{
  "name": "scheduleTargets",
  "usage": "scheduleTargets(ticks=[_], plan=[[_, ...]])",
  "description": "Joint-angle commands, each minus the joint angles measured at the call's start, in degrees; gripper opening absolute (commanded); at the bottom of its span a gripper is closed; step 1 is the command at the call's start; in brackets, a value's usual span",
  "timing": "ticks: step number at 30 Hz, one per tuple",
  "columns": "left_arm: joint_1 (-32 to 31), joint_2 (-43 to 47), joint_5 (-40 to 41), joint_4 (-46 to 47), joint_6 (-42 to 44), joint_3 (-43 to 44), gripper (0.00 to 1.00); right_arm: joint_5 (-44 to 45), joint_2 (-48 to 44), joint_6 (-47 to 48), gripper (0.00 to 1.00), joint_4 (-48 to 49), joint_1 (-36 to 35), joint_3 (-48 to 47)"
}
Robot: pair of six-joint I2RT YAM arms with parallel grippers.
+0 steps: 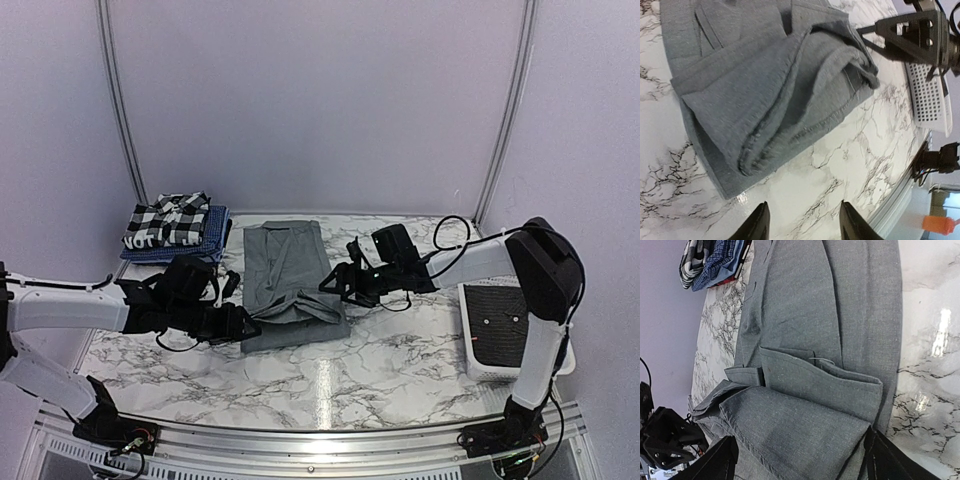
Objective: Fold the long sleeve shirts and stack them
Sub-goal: Fold the rectangle-folded shirt at the center of the board, then smooth out the 2/3-rectangle-folded shirt at the center of the board.
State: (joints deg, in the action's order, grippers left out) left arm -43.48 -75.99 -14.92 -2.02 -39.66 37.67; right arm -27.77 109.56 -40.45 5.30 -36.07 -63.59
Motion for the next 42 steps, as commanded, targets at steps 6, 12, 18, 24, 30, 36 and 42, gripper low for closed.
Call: scheduleTargets(ticks=[6, 12, 18, 24, 30, 36, 42], plan=[[-5.9, -6.1, 6.2, 1.5, -0.1, 2.6, 0.39, 0.6, 1.0, 1.1, 0.84, -0.2, -0.5, -1.6], [-5.9, -14.6, 9.2, 4.9, 1.2, 11.0, 0.38, 1.0, -0.2, 0.9, 0.84, 0.2, -0.5, -0.8], [-4.0, -23.6, 12.2, 5.1, 1.0, 19.1, 0.38, 0.5, -1.1, 0.4, 0.85, 0.9, -0.7, 0.0], [0.4, -28.1, 14.6, 5.3, 0.5, 24.4, 0.4, 0.3, -3.0, 0.9, 0.86, 0.7, -0.7, 0.2], [3.6, -32.6, 13.8, 3.7, 1.4, 29.5, 0.4, 2.8, -5.9, 3.0, 0.88, -1.6, -0.7, 0.3], [4.6, -32.7, 13.6, 2.2, 2.8, 31.5, 0.4, 7.6, -8.4, 8.2, 0.9, -4.3, -2.3, -0.7], [4.9, -26.5, 17.7, 0.1, 2.9, 29.5, 0.39, 5.6, -2.4, 12.7, 0.67, -5.8, -5.6, -7.9]])
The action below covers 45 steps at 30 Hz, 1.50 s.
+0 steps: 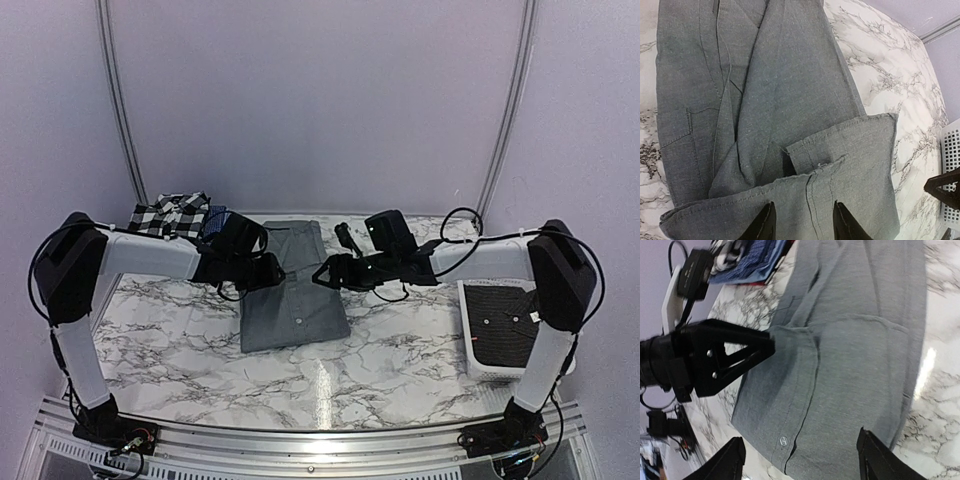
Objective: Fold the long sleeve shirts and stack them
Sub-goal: Smooth out the 2/3-rectangle-folded shirt at the center of the board.
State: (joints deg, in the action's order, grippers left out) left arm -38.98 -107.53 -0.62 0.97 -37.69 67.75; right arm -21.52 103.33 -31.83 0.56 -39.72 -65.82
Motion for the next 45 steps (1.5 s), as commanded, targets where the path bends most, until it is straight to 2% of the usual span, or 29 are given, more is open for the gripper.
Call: scheduleTargets(ticks=[1, 4, 8, 10, 15, 21, 29, 36, 45], plan=[[0.5, 5.9, 3.5, -3.1, 0.4, -1.4, 0.38, -1.4, 5.4, 4.3, 0.6, -1.0, -2.1, -7.4], [0.5, 7.7, 3.5, -3.2, -0.2, -4.3, 0.34, -2.8, 9.8, 4.7, 0.44, 1.9, -2.1, -11.3], [2.0, 7.8, 2.8, -2.9, -0.3, -7.1, 0.24, -4.8, 16.8, 3.9, 0.32, 4.1, -1.2, -16.4], [3.3, 7.2, 1.4, -1.9, 0.4, -7.5, 0.2, -5.7, 19.7, 2.4, 0.29, 6.1, -0.3, -17.8], [5.1, 1.7, -3.8, -1.5, 3.8, -4.2, 0.15, -5.6, 23.1, -3.5, 0.29, 13.0, 2.9, -15.1], [7.0, -5.6, -5.7, -1.5, 4.2, -1.0, 0.13, -4.3, 22.7, -11.2, 0.26, 18.5, 4.7, -7.4], [7.6, -6.6, -5.8, -1.5, 4.2, -1.2, 0.13, -3.1, 18.5, -15.0, 0.26, 22.8, 4.5, 0.2], [7.2, -3.3, -7.1, -1.5, 4.5, 0.2, 0.13, -3.0, 15.6, -9.1, 0.27, 18.1, 4.5, -5.1], [6.6, 1.9, -5.1, -2.0, 3.4, -1.9, 0.14, -4.5, 23.0, -10.7, 0.27, 19.4, 6.1, -11.1]])
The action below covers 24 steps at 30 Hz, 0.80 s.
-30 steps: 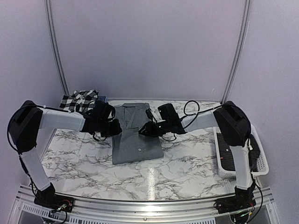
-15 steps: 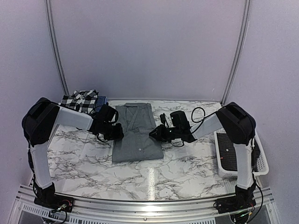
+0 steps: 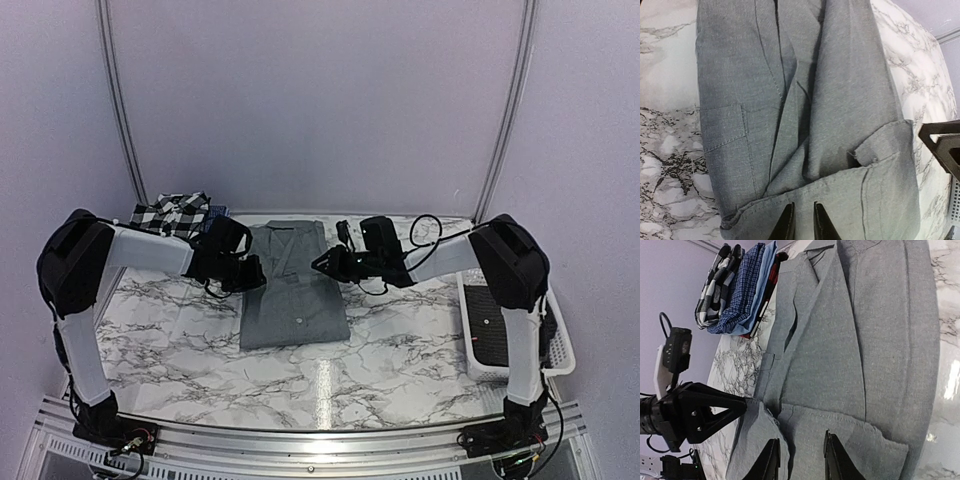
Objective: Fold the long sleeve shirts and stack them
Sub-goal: Smooth out the 2/3-rectangle-folded shirt at the center of the board.
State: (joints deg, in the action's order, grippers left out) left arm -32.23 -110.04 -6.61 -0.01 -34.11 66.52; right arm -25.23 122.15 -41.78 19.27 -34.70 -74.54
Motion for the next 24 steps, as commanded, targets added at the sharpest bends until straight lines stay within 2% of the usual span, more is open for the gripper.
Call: scheduleTargets(ticks=[1, 5, 9, 15, 24], plan=[[-0.2, 5.4, 1.0, -1.3, -0.2, -1.1, 0.14, -0.8, 5.2, -1.3, 0.27, 1.3, 1.4, -2.5], [-0.2, 8.5, 0.4, -2.7, -0.3, -3.0, 0.14, -0.6, 7.4, -1.7, 0.26, 0.9, 2.0, -3.4], [-0.2, 12.6, -1.1, -3.3, -1.1, -6.6, 0.15, 2.0, 6.2, -3.1, 0.26, -0.5, 2.3, 0.4], [-0.2, 18.1, -4.2, -3.7, -3.3, -12.8, 0.16, 4.9, 1.4, -4.8, 0.25, -1.0, 2.5, 6.4], [-1.7, 23.8, -10.9, -0.7, -8.2, -20.6, 0.17, 6.5, -9.0, 1.1, 0.28, -9.2, 0.1, 6.2]])
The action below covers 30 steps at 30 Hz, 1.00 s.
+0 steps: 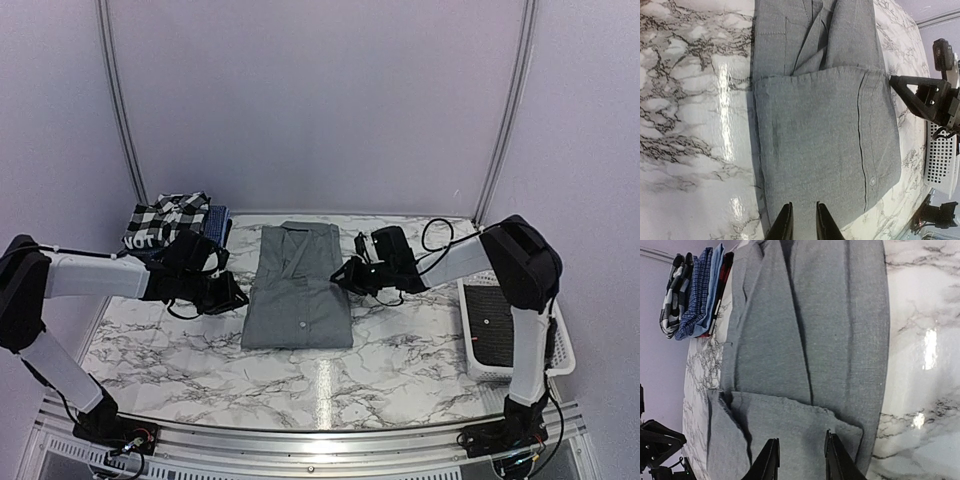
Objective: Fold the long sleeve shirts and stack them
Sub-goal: Smooth out the 2/3-rectangle-folded shirt at the center of the board, then pick up the 2/3-rectangle-folded shirt from the center of the board.
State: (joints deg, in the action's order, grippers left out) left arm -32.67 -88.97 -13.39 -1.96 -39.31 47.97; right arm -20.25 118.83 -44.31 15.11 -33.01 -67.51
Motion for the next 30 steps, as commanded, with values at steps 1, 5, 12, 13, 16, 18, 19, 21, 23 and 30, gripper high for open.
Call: scheduleTargets(ticks=[1, 5, 12, 13, 16, 18, 19, 21, 23, 30], plan=[[-1.8, 2.8, -4.7, 1.4, -3.7, -2.5, 0.17, 1.5, -7.1, 4.2, 0.28, -6.0, -2.5, -0.5], [-3.6, 2.7, -4.7, 1.4, -6.0, -4.3, 0.17, 1.0, -12.5, 4.9, 0.29, -8.4, -6.7, 3.7], [-4.5, 4.7, -4.1, 4.0, -8.6, -8.0, 0.17, -4.1, -18.9, 2.3, 0.32, -4.0, -11.4, 15.8], [-4.6, 4.8, -4.1, 4.1, -8.8, -8.7, 0.17, -3.7, -19.3, 2.3, 0.32, -4.2, -11.9, 17.0], [-4.6, 5.2, -4.1, 4.4, -9.0, -9.8, 0.17, -3.3, -19.4, 1.0, 0.32, -2.8, -12.1, 21.4], [-4.6, 5.4, -4.1, 4.4, -8.8, -10.2, 0.17, -3.3, -19.0, 0.5, 0.32, -2.1, -12.1, 23.1], [-4.6, 5.6, -4.2, 4.3, -8.8, -10.4, 0.17, -3.1, -19.0, 0.5, 0.32, -2.2, -12.2, 23.7], [-4.6, 6.2, -4.1, 3.9, -8.6, -10.8, 0.17, -2.2, -20.1, 0.2, 0.32, -2.6, -12.1, 25.2], [-4.6, 6.6, -3.9, 3.5, -8.4, -11.3, 0.17, -1.4, -21.8, 0.3, 0.32, -3.9, -12.1, 26.3], [-4.6, 8.0, -4.2, 3.1, -8.6, -13.5, 0.2, 0.7, -28.1, 0.3, 0.33, -7.4, -12.1, 30.8]])
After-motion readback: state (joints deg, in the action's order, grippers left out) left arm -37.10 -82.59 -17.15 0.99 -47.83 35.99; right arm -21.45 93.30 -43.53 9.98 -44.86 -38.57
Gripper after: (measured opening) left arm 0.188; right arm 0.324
